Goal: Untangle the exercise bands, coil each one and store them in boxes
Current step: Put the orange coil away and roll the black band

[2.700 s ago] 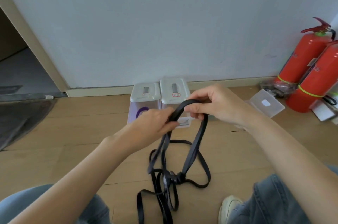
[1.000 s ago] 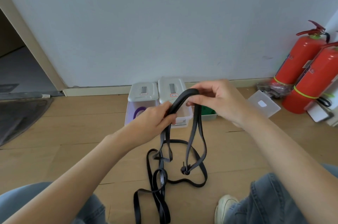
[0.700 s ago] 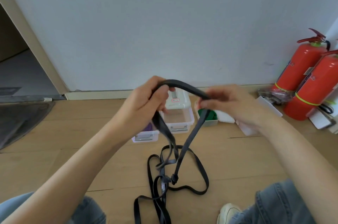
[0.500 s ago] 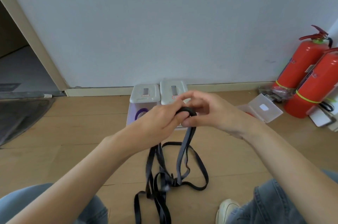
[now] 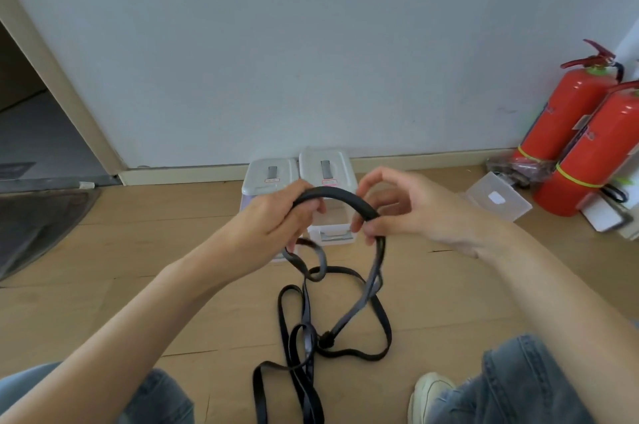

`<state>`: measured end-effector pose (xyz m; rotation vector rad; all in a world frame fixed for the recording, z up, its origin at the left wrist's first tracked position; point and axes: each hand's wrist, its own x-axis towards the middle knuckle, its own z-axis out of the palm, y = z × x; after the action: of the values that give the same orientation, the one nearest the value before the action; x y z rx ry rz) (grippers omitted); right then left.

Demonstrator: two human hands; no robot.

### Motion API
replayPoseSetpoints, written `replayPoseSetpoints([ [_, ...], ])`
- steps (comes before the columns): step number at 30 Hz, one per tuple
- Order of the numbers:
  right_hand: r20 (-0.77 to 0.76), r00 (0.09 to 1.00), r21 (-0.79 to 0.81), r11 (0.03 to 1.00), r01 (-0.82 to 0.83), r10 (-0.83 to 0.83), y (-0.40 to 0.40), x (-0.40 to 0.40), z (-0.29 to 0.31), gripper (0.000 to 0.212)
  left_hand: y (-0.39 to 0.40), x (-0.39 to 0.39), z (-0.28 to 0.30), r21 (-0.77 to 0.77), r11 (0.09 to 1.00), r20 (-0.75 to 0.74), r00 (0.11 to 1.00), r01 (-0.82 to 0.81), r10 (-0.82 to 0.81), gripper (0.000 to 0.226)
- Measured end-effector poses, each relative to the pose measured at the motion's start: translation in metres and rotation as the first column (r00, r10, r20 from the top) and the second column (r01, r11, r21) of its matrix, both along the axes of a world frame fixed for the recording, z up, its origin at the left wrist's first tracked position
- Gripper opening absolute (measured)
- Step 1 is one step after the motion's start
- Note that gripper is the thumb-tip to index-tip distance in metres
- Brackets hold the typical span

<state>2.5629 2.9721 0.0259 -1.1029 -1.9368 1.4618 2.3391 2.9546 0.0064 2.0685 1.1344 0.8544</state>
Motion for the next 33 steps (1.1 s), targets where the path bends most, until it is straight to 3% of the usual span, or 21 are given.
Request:
replayPoseSetpoints([
  [5,-0.259,0.962,-0.062,0.995,0.075,-0.089,0.003,-0.005,0.003,0.033,0.002,0.006,0.001,-0.020,1.000,-0.049,0.999,0.001,-0.002,0.021],
  [10,-0.036,0.997,0.078,0.994,0.076,-0.073,0.005,-0.004,0.001,0.024,-0.001,0.005,-0.004,-0.084,0.996,-0.145,0.989,0.007,-0.019,0.018],
  [13,0.154,0.988,0.143,0.989,-0.042,0.020,0.003,-0.007,0.000,0.028,-0.004,0.009,-0.007,-0.080,0.996,-0.187,0.981,0.033,-0.047,0.019],
  [16,0.057,0.997,0.078,0.995,-0.062,0.058,0.000,-0.016,-0.007,0.028,-0.004,0.016,-0.009,-0.076,0.995,-0.183,0.980,0.060,-0.073,0.023],
  [21,-0.132,0.988,0.057,0.995,0.083,-0.075,0.004,-0.008,-0.003,0.014,0.001,0.013,-0.012,-0.170,0.984,-0.099,0.993,0.044,-0.062,0.021],
  [27,0.004,0.996,0.013,0.996,-0.085,0.085,0.001,-0.001,0.000,0.015,0.002,0.002,0.001,-0.089,0.995,-0.025,0.998,0.053,-0.055,0.034],
  [31,-0.089,0.996,0.083,0.996,0.037,-0.029,-0.003,-0.018,-0.008,0.034,0.001,0.009,0.002,-0.099,0.991,0.016,0.996,0.088,-0.087,0.028],
  [33,-0.073,0.994,0.151,0.985,0.086,-0.076,-0.002,-0.022,-0.008,0.028,0.002,0.011,0.001,-0.128,0.988,0.028,0.996,0.087,-0.084,0.027],
])
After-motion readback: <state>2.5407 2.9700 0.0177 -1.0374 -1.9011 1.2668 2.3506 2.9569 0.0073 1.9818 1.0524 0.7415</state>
